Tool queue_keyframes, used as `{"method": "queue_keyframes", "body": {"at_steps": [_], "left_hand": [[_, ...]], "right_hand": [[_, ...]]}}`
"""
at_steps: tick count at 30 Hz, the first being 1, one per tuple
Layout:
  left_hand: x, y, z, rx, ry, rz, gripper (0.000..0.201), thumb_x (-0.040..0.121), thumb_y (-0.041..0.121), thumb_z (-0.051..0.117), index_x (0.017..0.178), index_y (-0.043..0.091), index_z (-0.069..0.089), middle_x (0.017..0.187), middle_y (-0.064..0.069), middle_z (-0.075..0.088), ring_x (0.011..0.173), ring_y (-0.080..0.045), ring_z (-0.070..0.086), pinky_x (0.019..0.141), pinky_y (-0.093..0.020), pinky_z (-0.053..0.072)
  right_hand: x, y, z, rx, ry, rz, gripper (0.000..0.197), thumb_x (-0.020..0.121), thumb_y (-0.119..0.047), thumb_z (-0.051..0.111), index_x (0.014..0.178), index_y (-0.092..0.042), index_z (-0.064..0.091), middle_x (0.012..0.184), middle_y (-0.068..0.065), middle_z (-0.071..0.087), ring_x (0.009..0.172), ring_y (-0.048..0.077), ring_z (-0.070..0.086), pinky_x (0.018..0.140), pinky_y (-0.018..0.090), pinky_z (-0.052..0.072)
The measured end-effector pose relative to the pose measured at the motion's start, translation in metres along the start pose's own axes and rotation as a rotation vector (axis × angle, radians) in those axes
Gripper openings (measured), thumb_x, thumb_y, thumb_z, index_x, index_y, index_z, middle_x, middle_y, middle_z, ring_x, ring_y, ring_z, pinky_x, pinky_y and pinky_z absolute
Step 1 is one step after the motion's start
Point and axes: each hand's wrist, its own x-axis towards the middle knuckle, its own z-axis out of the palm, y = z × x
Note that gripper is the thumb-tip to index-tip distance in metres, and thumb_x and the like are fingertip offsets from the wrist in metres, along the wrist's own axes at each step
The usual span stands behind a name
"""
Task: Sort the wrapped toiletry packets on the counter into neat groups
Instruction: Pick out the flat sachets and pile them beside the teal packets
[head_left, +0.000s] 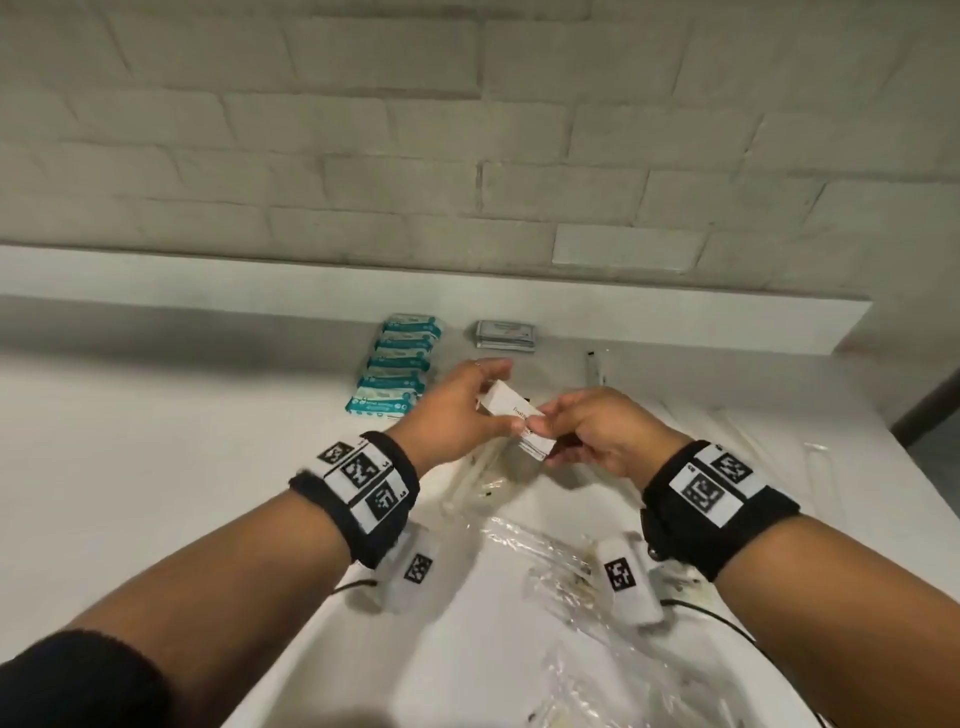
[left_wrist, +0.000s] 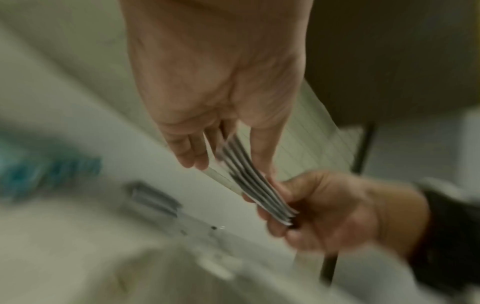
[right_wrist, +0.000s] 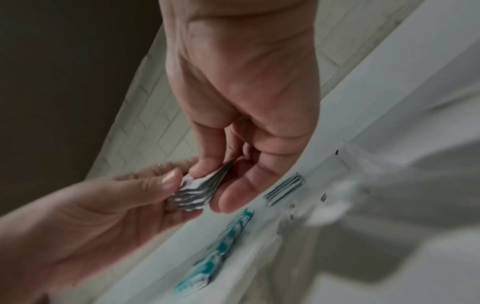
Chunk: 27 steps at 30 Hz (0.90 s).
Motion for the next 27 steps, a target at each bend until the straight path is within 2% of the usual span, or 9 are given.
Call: {"method": "queue_keyframes", "body": {"at_steps": [2,6,9,13,14,17,19,22,27], "left_hand": [[0.027,-0.002,-0.012,0.412,-0.08,0.124,0.067,0.077,0.03,0.077,0.138,0.023,0.05,0.137,0.003,0.052,0.126,-0.014,0.047,0.104,-0.022,0.035],[0.08,-0.002,-0.023,0.83,-0.189,0.241,0.044,0.083,0.034,0.067,0.124,0.022,0.06,0.127,-0.002,0.059,0.117,-0.024,0.053,0.092,-0.03,0.041],[0.113,-0.01,-0.025,0.875,-0.257,0.172,0.038,0.083,0.034,0.066,0.118,0.019,0.063,0.122,-0.006,0.061,0.109,-0.028,0.059,0.087,-0.033,0.048],[0.14,-0.033,-0.016,0.869,-0.277,0.086,0.026,0.085,0.026,0.063,0.107,0.013,0.066,0.112,-0.01,0.066,0.103,-0.031,0.063,0.082,-0.033,0.05],[0.145,-0.038,-0.013,0.86,-0.276,0.078,0.022,0.086,0.02,0.061,0.106,0.012,0.067,0.111,-0.011,0.066,0.102,-0.03,0.064,0.081,-0.032,0.05],[0.156,-0.05,-0.006,0.838,-0.274,0.068,0.021,0.087,0.015,0.059,0.105,0.01,0.068,0.107,-0.011,0.067,0.101,-0.029,0.064,0.081,-0.032,0.049],[0.161,-0.055,-0.004,0.814,-0.261,0.065,0.02,0.085,0.02,0.063,0.102,0.011,0.069,0.103,-0.01,0.068,0.097,-0.028,0.065,0.079,-0.031,0.049],[0.165,-0.057,-0.003,0.773,-0.268,0.054,0.021,0.083,0.021,0.067,0.1,0.009,0.068,0.1,-0.011,0.068,0.094,-0.029,0.066,0.078,-0.029,0.049],[0.17,-0.053,-0.002,0.749,-0.288,0.034,0.029,0.076,0.028,0.072,0.098,0.009,0.068,0.097,-0.01,0.069,0.09,-0.028,0.066,0.073,-0.026,0.049]], "right_hand": [[0.026,-0.014,-0.005,-0.212,0.041,-0.024,0.024,0.08,0.0,0.072,0.1,0.011,0.065,0.071,0.018,0.066,0.053,0.021,0.065,0.051,0.029,0.057],[0.082,-0.043,-0.008,-0.58,0.036,-0.064,0.026,0.084,-0.015,0.071,0.103,0.003,0.07,0.091,0.026,0.071,0.082,0.037,0.07,0.085,0.044,0.057],[0.118,-0.053,-0.009,-0.769,-0.001,-0.025,0.039,0.087,-0.034,0.066,0.104,0.0,0.071,0.093,0.023,0.073,0.088,0.033,0.071,0.089,0.034,0.056],[0.161,-0.043,-0.01,-0.922,-0.006,0.01,0.054,0.086,-0.049,0.061,0.099,0.002,0.072,0.051,0.0,0.066,0.047,0.005,0.063,0.089,0.029,0.054],[0.169,-0.04,-0.011,-0.987,-0.001,-0.014,0.053,0.089,-0.049,0.057,0.099,0.0,0.072,0.05,-0.002,0.065,0.043,0.0,0.06,0.089,0.028,0.054],[0.178,-0.036,-0.014,-1.158,-0.031,-0.069,0.045,0.093,-0.045,0.053,0.107,-0.005,0.07,0.096,0.013,0.072,0.089,0.019,0.07,0.083,0.03,0.051],[0.177,-0.034,-0.012,-1.251,-0.086,-0.118,0.044,0.084,-0.041,0.066,0.111,-0.007,0.069,0.109,0.012,0.069,0.102,0.026,0.065,0.085,0.033,0.05],[0.181,-0.027,-0.011,-1.424,-0.099,-0.226,0.039,0.082,-0.039,0.066,0.108,-0.01,0.069,0.104,0.009,0.07,0.099,0.027,0.064,0.085,0.033,0.049],[0.183,-0.025,-0.008,-1.428,-0.062,-0.186,0.026,0.08,-0.031,0.062,0.096,-0.011,0.068,0.092,0.008,0.068,0.088,0.027,0.066,0.076,0.034,0.055]]}}
